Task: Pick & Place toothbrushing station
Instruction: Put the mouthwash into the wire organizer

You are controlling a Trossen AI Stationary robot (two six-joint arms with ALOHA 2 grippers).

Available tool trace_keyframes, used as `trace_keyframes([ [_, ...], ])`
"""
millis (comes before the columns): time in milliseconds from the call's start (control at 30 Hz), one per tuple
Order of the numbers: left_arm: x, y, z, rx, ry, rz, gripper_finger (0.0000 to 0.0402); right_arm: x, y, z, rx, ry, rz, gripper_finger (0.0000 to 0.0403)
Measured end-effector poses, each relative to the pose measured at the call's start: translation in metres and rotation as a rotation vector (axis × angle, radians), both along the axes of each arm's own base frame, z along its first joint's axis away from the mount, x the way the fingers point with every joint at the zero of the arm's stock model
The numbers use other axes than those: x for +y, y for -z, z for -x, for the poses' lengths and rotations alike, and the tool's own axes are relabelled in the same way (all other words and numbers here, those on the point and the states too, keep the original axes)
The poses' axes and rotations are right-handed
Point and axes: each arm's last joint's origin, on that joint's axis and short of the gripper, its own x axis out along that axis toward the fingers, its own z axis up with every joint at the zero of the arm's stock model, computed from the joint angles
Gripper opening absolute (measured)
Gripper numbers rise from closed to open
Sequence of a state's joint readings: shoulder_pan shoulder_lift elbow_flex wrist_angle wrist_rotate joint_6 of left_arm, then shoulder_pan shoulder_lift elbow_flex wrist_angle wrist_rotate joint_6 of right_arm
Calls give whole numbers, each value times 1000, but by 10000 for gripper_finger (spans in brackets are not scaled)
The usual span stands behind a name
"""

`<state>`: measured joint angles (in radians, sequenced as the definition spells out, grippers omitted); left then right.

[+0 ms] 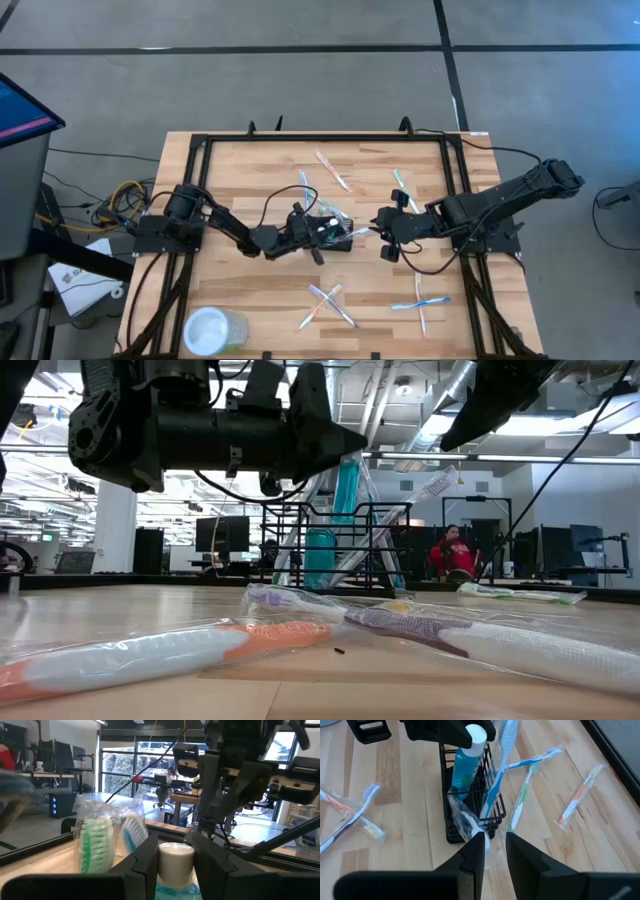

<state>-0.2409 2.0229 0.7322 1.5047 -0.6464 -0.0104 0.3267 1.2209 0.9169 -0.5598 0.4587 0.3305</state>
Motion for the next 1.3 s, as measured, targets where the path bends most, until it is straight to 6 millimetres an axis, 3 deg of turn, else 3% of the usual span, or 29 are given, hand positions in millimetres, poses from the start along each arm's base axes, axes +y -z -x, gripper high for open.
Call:
trace_keyframes([
  [433, -2, 24, -18, 40, -22, 7, 96, 0, 0, 0, 1, -1, -1, 69],
  [700, -3, 23, -18, 44, -15, 2, 99, 0, 1, 1, 10, -3, 0, 69],
  [1300, -24, 25, -12, 77, -32, -19, 101, 0, 1, 1, 11, -6, -4, 69],
])
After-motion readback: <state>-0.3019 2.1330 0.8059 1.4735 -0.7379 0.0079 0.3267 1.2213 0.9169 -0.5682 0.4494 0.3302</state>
